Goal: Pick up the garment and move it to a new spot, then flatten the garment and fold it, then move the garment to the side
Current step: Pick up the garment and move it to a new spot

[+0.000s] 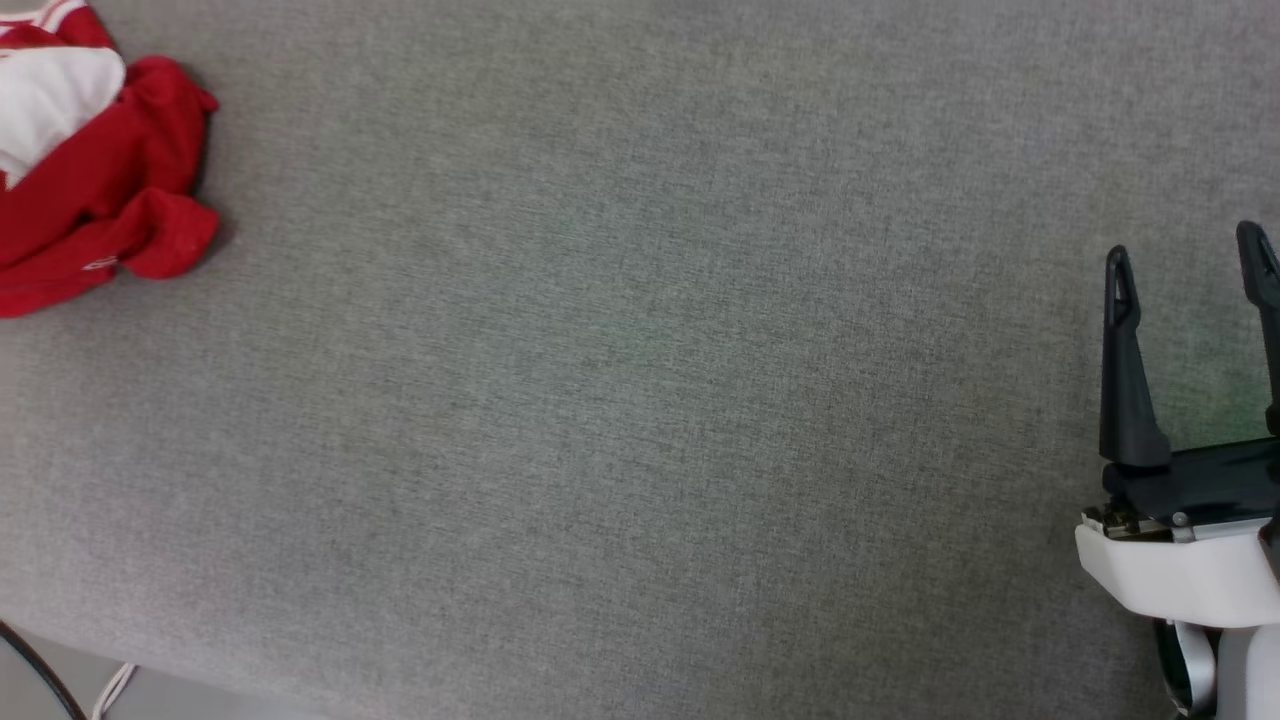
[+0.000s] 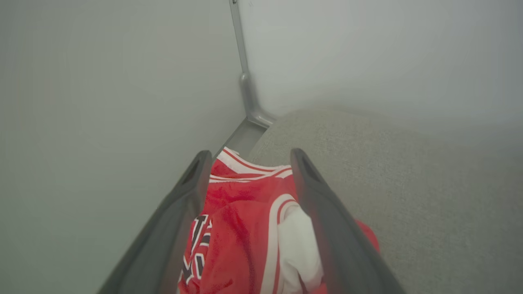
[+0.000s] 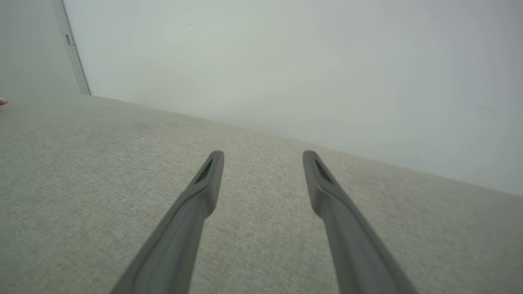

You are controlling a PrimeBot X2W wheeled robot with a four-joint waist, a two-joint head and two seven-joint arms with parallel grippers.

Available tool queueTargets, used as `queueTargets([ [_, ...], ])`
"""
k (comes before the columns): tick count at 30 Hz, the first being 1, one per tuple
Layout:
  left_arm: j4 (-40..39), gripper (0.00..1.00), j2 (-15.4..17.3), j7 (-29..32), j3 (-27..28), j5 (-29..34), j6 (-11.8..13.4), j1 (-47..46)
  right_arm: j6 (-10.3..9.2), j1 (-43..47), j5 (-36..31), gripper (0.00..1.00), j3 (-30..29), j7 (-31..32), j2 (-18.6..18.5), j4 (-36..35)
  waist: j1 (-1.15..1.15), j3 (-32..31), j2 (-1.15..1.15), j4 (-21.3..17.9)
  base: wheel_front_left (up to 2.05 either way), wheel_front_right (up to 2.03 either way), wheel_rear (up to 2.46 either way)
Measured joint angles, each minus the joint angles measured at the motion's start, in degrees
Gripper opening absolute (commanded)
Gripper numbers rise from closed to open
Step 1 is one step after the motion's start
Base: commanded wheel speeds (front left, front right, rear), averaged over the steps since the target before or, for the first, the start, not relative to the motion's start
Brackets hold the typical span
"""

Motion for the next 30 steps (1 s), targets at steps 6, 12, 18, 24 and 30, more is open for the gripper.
queueTargets([
  [6, 0.4, 1.00, 3.7, 14.8, -7.8, -15.0, -0.1, 1.1, 0.00, -0.5, -0.7, 1.00, 0.4, 0.0, -0.9, -2.2, -0.01, 3.3, 0.00, -0.8, 0.00, 0.00, 0.00],
  [12, -0.5, 1.00, 4.7, 27.2, -13.6, -26.9, -0.1, 5.2, 0.00, -0.9, -1.3, 1.00, 0.4, 0.0, -1.7, -3.4, -0.01, 5.5, 0.00, -1.4, 0.00, 0.00, 0.00],
  [18, -0.9, 1.00, 5.7, 31.4, -18.0, -31.9, -0.1, 7.0, 0.00, -0.9, -1.7, 1.00, 0.3, 0.0, -2.1, -4.2, -0.01, 7.1, 0.00, -1.6, 0.00, 0.00, 0.00],
  [24, -0.5, 0.15, 6.0, 30.1, -22.2, -32.9, -0.1, 6.6, -0.01, -1.0, -2.0, 1.00, 0.8, 0.0, -2.2, -4.2, -0.02, 7.4, 0.00, -1.7, 0.00, 0.00, 0.00],
  [30, 0.6, 0.00, 7.9, 24.2, -26.9, -31.8, -0.1, 5.7, 0.00, -1.0, -1.1, 1.00, 1.8, 0.0, -1.7, -2.3, -0.01, 4.4, 0.00, -2.0, 0.00, 0.00, 0.00],
])
